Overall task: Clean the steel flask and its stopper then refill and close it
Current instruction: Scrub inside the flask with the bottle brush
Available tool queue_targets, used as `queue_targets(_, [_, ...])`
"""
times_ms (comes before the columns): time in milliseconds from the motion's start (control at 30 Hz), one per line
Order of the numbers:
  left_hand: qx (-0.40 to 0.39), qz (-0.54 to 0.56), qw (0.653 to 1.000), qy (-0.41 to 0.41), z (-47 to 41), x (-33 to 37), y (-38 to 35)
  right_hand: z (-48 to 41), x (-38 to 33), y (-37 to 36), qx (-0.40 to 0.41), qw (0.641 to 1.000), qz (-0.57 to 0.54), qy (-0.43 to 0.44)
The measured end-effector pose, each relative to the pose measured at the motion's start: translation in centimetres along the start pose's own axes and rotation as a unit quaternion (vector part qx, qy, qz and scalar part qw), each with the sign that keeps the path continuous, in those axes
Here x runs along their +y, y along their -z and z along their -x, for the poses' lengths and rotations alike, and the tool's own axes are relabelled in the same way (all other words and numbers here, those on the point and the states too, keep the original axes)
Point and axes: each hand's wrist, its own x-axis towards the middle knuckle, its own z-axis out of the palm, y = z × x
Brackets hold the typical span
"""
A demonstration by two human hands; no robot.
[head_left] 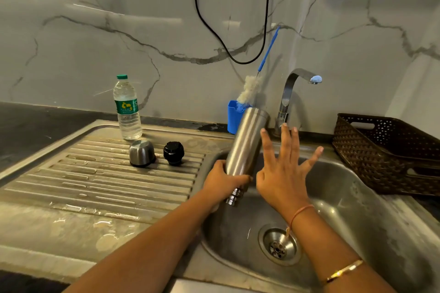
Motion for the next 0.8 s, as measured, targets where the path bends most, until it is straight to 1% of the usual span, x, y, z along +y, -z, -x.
queue_targets(33, [0.005, 0.054, 0.998, 0.012, 0.1, 0.2, 0.4, 0.0, 0.0, 0.1, 0.003, 1.0, -0.02, -0.013])
queue_targets(100, [0.017, 0.127, 0.992, 0.019, 0.2, 0.5, 1.6, 0.1, 0.1, 0.1, 0.004, 0.999, -0.039, -0.03])
queue_targets(167, [0.032, 0.15, 0.988, 0.0, 0.2, 1.1, 3.4, 0.4, 0.3, 0.0, -0.004, 0.998, -0.046, -0.034])
queue_targets(300, [0.066, 0.088, 0.991, -0.074, 1.0, 1.7, 8.1, 0.7, 0.4, -0.3, -0.028, 0.998, -0.039, -0.038])
queue_targets(433, [0.131, 0.012, 0.985, -0.11, 2.0, 1.6, 13.0, 0.7, 0.4, -0.5, -0.063, 0.997, -0.03, -0.032])
queue_targets(533, [0.187, -0.023, 0.976, -0.106, 1.8, 0.8, 16.8, 0.8, 0.4, -0.8, -0.082, 0.996, -0.03, -0.033])
queue_targets(667, [0.272, -0.042, 0.957, -0.087, 0.9, -1.6, 21.3, 0.8, 0.3, -0.9, -0.104, 0.994, -0.028, -0.036])
queue_targets(800, [0.321, -0.044, 0.944, -0.063, 0.2, -3.2, 24.5, 1.0, 0.1, -0.9, -0.125, 0.991, -0.034, -0.039])
